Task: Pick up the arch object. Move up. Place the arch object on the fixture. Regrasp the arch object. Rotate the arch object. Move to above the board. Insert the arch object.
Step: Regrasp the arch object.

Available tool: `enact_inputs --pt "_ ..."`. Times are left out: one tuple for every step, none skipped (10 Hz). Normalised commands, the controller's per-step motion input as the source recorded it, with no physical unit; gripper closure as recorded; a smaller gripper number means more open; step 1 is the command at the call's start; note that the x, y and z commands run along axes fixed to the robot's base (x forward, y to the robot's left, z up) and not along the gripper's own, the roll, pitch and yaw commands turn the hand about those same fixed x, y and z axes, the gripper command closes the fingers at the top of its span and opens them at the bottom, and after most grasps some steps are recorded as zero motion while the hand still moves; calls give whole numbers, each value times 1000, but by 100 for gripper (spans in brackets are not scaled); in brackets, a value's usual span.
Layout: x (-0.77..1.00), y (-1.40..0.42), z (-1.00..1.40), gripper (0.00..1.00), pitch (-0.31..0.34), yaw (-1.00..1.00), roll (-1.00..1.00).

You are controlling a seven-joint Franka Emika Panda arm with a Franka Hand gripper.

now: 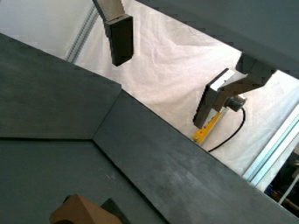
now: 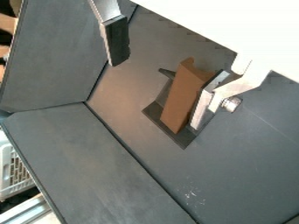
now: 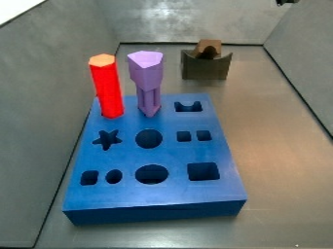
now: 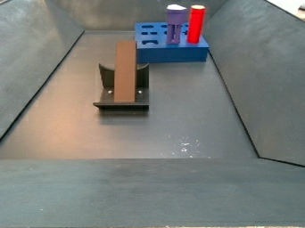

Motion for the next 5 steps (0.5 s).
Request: enact_inputs --pt "494 -64 -20 0 8 133 190" --pt "490 -64 -23 0 13 112 186" --pt "488 -63 -25 0 17 103 183" --pt "482 -62 -29 0 25 94 177" --pt "476 -61 -31 0 32 90 171"
